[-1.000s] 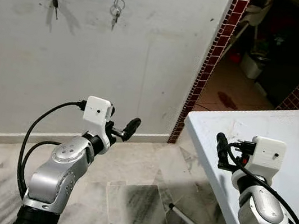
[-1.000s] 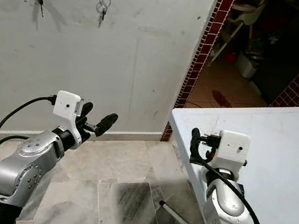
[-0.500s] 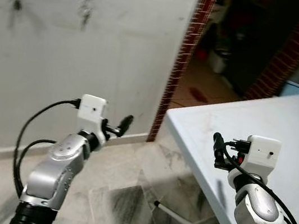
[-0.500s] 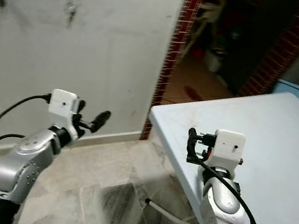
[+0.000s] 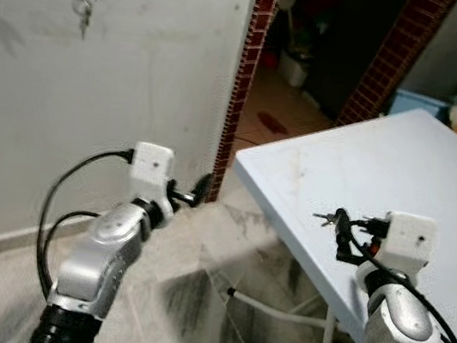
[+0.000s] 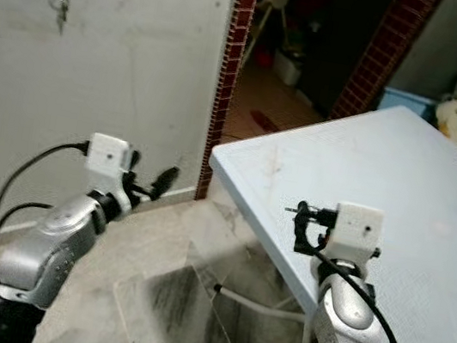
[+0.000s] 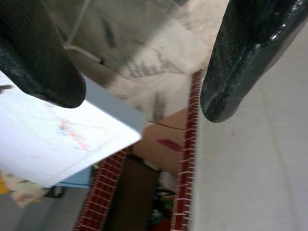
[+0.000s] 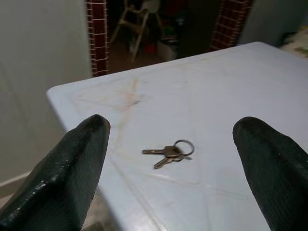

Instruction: Hang keys on a hook

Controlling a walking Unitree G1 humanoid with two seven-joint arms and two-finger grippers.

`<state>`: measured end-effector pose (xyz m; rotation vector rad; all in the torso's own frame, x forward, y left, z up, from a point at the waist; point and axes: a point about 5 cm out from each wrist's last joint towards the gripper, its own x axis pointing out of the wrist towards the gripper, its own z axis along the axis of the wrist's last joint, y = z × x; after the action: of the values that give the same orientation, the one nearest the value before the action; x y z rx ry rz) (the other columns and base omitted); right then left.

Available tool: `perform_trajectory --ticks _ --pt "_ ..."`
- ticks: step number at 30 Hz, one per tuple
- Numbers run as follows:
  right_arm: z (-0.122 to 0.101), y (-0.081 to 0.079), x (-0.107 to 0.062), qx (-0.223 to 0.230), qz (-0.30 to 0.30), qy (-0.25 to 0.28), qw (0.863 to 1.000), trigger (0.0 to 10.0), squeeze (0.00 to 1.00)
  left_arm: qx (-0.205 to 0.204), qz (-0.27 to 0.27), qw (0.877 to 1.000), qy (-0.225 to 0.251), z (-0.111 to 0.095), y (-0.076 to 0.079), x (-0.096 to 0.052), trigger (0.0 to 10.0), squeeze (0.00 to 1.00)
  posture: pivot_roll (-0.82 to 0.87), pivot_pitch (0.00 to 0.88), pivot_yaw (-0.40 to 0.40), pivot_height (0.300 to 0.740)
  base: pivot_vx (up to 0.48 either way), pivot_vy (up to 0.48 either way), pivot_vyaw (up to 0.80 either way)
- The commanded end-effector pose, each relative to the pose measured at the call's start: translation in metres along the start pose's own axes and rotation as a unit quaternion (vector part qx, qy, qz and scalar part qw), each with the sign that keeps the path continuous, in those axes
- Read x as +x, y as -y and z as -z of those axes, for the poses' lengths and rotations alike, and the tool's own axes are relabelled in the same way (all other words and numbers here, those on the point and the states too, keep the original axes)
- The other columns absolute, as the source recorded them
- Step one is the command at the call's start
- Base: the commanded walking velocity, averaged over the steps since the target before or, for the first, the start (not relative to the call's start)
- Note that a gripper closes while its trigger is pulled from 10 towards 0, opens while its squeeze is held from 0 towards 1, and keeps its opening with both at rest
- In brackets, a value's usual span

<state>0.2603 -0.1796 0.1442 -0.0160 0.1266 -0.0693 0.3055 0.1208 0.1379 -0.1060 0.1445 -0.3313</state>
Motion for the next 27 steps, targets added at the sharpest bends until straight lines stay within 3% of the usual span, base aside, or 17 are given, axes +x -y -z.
perform_trajectory --ticks 1,17,27 --pt "-0.0005 0.0029 0.0008 -0.005 0.005 -0.001 1.000 10.0 0.00 0.003 0.001 1.000 0.002 -0.0017 0.0011 0.0016 10.0 0.00 0.05 0.000 -0.068 0.740 0.000 0.000 0.00" --pt "-0.0020 -0.0002 0.0040 -0.007 -0.005 -0.002 1.000 10.0 0.00 -0.004 0.006 1.000 0.004 -0.0009 0.0039 0.0028 10.0 0.00 0.05 0.000 -0.073 0.740 0.000 0.000 0.00" --pt "0.0001 0.0005 0.0024 -0.008 -0.003 -0.006 1.000 10.0 0.00 -0.007 0.007 1.000 0.003 0.0000 0.0042 0.0018 10.0 0.00 0.04 0.000 -0.075 0.740 0.000 -0.247 0.00"
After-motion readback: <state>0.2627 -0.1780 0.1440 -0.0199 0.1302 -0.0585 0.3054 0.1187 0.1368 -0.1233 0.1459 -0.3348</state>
